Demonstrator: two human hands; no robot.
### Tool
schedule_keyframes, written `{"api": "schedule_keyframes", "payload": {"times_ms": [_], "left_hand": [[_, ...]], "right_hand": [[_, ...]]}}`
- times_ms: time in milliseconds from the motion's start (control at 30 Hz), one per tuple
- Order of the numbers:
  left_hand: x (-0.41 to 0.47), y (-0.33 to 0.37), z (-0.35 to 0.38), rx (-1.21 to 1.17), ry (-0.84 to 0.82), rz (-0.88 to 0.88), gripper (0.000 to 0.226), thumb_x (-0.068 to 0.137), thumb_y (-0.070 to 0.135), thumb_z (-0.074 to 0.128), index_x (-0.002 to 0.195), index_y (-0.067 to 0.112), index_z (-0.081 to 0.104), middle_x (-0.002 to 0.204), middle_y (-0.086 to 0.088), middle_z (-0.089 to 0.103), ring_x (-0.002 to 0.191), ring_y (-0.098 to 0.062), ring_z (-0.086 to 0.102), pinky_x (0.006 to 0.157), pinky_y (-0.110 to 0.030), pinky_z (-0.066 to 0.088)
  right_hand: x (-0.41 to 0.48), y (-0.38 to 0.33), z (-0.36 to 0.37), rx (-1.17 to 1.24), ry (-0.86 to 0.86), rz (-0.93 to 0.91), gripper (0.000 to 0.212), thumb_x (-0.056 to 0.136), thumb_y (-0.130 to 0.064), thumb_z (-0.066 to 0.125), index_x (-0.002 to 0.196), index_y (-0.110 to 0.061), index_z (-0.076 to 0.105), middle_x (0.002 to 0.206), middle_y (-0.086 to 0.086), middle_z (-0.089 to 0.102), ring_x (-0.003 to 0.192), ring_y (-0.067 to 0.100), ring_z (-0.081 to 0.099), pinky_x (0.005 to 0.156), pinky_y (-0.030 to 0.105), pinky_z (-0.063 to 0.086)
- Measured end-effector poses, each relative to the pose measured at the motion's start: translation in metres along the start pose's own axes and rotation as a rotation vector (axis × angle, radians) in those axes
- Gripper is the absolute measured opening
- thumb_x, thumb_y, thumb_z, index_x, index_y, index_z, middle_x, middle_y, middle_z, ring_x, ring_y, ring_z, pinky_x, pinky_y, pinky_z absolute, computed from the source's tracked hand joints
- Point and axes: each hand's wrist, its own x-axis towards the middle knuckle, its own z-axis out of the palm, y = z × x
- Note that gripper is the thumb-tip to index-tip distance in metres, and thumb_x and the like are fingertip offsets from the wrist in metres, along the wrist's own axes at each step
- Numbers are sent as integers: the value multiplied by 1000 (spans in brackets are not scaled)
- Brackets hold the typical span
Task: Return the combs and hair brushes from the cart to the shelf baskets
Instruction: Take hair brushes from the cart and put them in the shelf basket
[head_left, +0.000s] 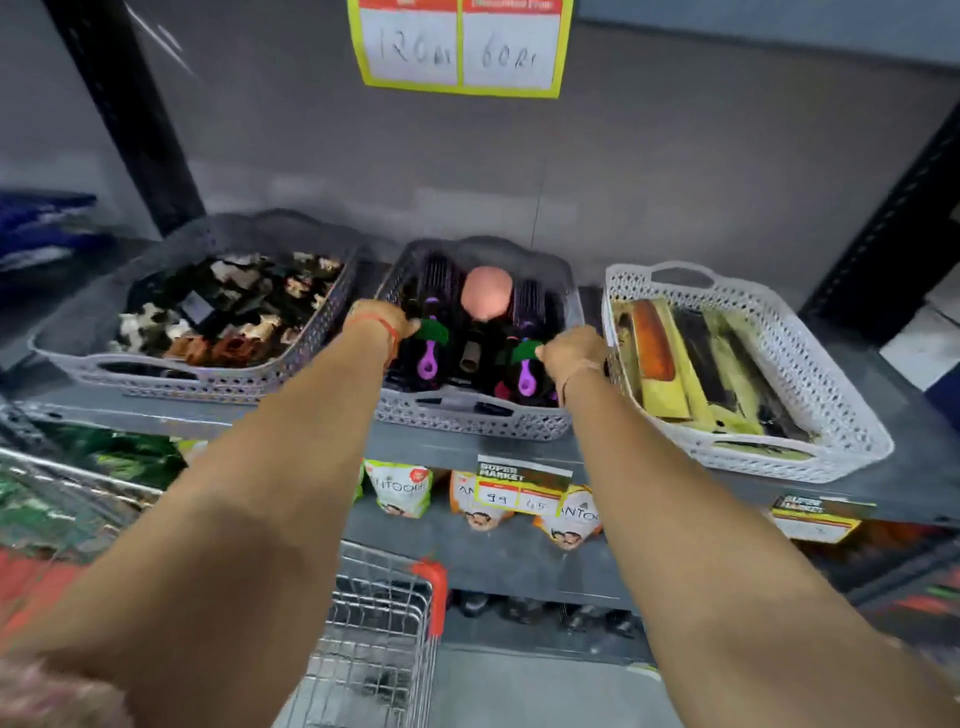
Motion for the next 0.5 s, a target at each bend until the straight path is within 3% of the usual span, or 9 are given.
{"api": "schedule_keyframes", "payload": {"times_ms": [33, 100, 167, 233, 300, 367, 400, 433, 500], "left_hand": [[6, -6, 6, 61, 43, -16, 26, 93, 17, 52, 68, 19, 47, 45, 16, 64, 57, 14, 64, 67, -10, 52], [4, -13, 14, 398, 174, 51, 21, 92, 22, 53, 93, 4, 64, 105, -2, 71, 111, -9, 64, 94, -23, 48], [-4, -16, 15, 537, 205, 60, 39, 86, 21, 62, 116, -4, 62, 126, -16, 63, 121, -25, 58, 99, -32, 46], [-11, -13, 5, 445, 236, 127, 45, 82, 26, 67, 113, -6, 63, 120, -20, 67, 115, -27, 62, 97, -35, 48], [-21, -11, -8, 201, 179, 209, 35, 85, 28, 62, 100, -2, 70, 99, -14, 76, 98, -22, 70, 88, -37, 53], [-32, -15, -32, -110, 63, 270, 20, 88, 19, 59, 72, 8, 66, 52, 1, 72, 50, -4, 69, 57, -25, 56], [-37, -24, -52, -192, 101, 301, 25, 89, 17, 56, 64, 13, 59, 38, 4, 63, 35, 0, 59, 44, -18, 49], [-43, -32, -70, -250, 156, 328, 29, 90, 18, 54, 62, 14, 55, 35, 4, 58, 32, -2, 57, 40, -17, 45], [-52, -64, -113, -288, 331, 276, 32, 90, 22, 54, 63, 6, 60, 41, 2, 65, 48, -14, 65, 53, -27, 49]], "right_hand": [[-2, 2, 7, -67, 44, -26, 25, 85, -2, 53, 107, 8, 59, 111, 25, 64, 106, 34, 60, 85, 38, 49], [-6, 3, 16, -135, 102, -66, 29, 85, 0, 48, 110, 11, 57, 119, 29, 59, 110, 40, 58, 89, 43, 48], [-10, 2, 18, -181, 125, -69, 30, 86, 0, 46, 112, 11, 55, 120, 30, 58, 109, 41, 58, 86, 45, 50], [-17, -2, 15, -269, 165, -111, 30, 85, 1, 46, 112, 6, 57, 124, 26, 55, 114, 40, 53, 85, 46, 50], [-31, -12, 11, -325, 236, -238, 29, 85, -4, 48, 113, -2, 57, 128, 19, 50, 121, 37, 43, 88, 45, 47], [-52, -34, 13, -189, 272, -386, 26, 87, -17, 49, 110, -7, 58, 123, 17, 54, 117, 36, 47, 86, 42, 46], [-67, -49, 18, -70, 270, -453, 26, 88, -24, 49, 106, -9, 60, 116, 17, 59, 110, 36, 52, 82, 40, 46], [-81, -64, 25, 50, 253, -510, 27, 89, -31, 49, 99, -10, 62, 107, 17, 65, 103, 35, 57, 77, 38, 46], [-123, -93, 56, 244, 117, -617, 32, 88, -38, 49, 83, -9, 62, 89, 20, 70, 90, 37, 61, 73, 40, 44]]}}
